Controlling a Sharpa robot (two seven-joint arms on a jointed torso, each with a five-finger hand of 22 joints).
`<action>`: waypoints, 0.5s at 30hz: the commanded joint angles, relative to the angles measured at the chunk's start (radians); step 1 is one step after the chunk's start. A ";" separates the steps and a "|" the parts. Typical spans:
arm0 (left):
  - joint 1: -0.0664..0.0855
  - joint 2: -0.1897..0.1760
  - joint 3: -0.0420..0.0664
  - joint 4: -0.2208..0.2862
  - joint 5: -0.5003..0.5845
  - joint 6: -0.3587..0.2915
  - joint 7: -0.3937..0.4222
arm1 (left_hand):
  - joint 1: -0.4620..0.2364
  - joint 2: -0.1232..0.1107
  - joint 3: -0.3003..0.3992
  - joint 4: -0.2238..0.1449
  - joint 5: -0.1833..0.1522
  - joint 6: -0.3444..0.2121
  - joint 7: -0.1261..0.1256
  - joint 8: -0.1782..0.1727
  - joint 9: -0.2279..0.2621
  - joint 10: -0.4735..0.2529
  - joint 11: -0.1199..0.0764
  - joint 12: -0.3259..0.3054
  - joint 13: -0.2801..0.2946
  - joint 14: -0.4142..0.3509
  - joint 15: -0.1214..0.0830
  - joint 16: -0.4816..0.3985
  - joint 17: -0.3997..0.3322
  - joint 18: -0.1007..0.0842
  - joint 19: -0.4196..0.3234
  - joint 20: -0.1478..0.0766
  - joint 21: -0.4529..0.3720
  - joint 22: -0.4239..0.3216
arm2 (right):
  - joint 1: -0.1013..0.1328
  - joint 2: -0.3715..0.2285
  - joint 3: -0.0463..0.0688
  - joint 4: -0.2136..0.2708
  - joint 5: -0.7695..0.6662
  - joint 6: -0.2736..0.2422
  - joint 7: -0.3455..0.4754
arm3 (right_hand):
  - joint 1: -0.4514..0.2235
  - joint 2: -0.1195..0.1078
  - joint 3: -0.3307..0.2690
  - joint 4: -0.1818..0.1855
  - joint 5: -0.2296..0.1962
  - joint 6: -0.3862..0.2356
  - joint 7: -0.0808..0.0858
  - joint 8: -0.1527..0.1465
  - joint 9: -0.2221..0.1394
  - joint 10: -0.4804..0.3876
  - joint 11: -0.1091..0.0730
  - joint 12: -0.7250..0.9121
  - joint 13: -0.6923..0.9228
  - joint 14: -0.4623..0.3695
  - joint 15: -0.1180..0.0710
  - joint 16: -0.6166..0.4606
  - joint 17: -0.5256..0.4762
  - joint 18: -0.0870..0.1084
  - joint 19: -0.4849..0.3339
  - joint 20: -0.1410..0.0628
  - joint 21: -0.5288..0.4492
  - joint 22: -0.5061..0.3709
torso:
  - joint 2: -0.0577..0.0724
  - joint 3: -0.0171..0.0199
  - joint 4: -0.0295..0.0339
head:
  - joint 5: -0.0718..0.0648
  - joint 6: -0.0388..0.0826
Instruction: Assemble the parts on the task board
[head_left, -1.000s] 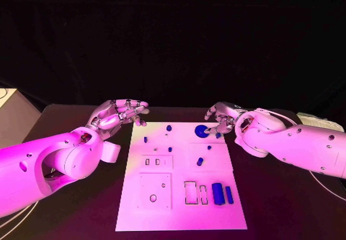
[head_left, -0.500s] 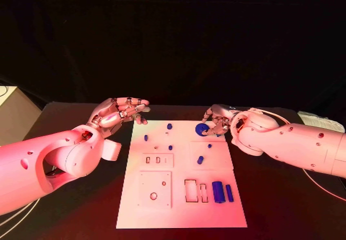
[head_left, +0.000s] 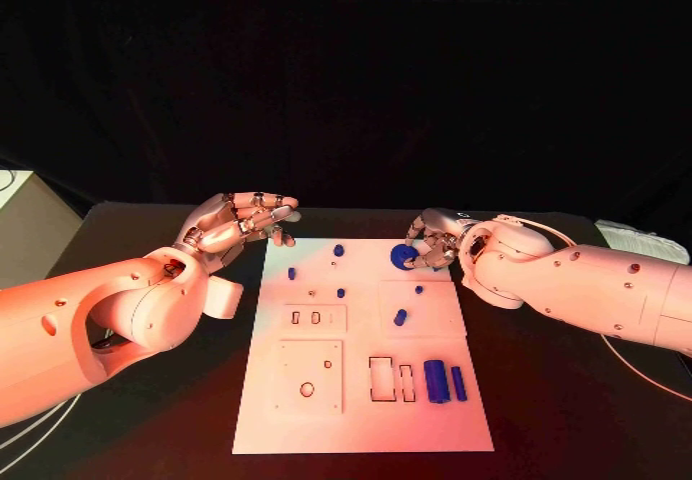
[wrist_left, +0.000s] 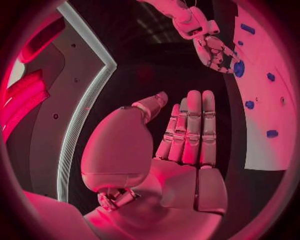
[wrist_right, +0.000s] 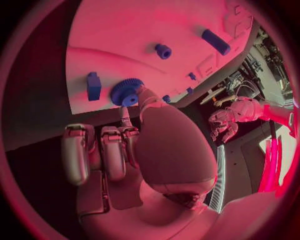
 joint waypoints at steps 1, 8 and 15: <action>0.001 0.002 0.001 0.002 -0.002 0.019 0.004 | 0.000 0.011 0.005 0.000 0.003 -0.005 0.003 -0.005 0.001 -0.003 0.000 -0.005 0.002 -0.009 0.000 0.005 0.002 0.011 -0.006 0.002 0.006 0.001 | -0.002 0.005 -0.001 -0.008 -0.007 0.025 -0.001 | 0.003 0.011 0.008 0.002 0.006 0.010 -0.001 0.003 0.001 0.068 -0.001 0.002 0.215 0.102 0.005 0.003 0.255 -0.012 0.044 -0.001 0.002 0.149 | 0.000 -0.0003 0.0008 | 0.000 0.000; 0.001 0.001 0.001 0.003 -0.003 0.021 0.004 | 0.000 0.012 0.005 0.001 0.003 -0.005 0.003 -0.006 0.001 -0.003 0.000 -0.006 0.002 -0.010 0.000 0.005 0.002 0.011 -0.007 0.002 0.007 0.002 | -0.005 0.015 -0.002 -0.025 -0.008 0.031 0.000 | 0.003 0.014 0.014 0.001 0.011 0.011 -0.001 0.003 0.000 0.067 -0.001 0.001 0.214 0.102 0.005 0.003 0.255 -0.013 0.044 -0.002 0.002 0.150 | 0.001 0.0001 0.0005 | 0.001 -0.003; 0.001 0.000 0.001 0.003 -0.004 0.023 0.002 | 0.000 0.012 0.005 0.001 0.003 -0.005 0.003 -0.006 0.001 -0.003 0.000 -0.006 0.002 -0.010 0.000 0.005 0.002 0.011 -0.007 0.002 0.007 0.002 | -0.008 0.023 -0.002 -0.033 -0.011 0.035 0.002 | 0.003 0.014 0.015 0.001 0.012 0.011 -0.001 0.003 0.000 0.064 -0.001 -0.002 0.210 0.102 0.005 0.003 0.255 -0.013 0.044 -0.002 0.002 0.150 | 0.000 -0.0005 0.0007 | 0.001 -0.007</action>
